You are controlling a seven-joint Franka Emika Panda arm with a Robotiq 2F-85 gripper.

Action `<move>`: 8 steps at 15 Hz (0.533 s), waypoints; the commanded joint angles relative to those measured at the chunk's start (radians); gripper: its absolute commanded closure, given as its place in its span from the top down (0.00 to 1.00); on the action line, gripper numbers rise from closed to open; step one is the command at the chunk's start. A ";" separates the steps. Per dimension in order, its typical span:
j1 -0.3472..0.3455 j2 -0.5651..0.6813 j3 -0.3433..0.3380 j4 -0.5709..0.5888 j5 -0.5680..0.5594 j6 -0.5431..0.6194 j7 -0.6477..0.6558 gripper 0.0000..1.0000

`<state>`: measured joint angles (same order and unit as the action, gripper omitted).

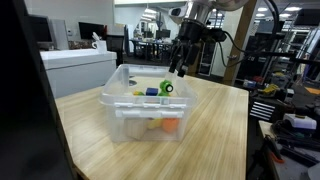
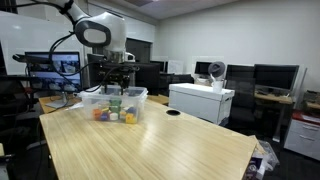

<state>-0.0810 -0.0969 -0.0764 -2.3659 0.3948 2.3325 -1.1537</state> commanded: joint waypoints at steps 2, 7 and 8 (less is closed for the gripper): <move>0.020 -0.033 -0.018 -0.031 0.009 0.024 -0.023 1.00; 0.017 -0.028 -0.022 0.001 -0.009 0.010 -0.001 1.00; 0.016 -0.026 -0.023 0.016 -0.016 0.003 0.008 1.00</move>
<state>-0.0733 -0.1014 -0.0861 -2.3612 0.3948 2.3346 -1.1537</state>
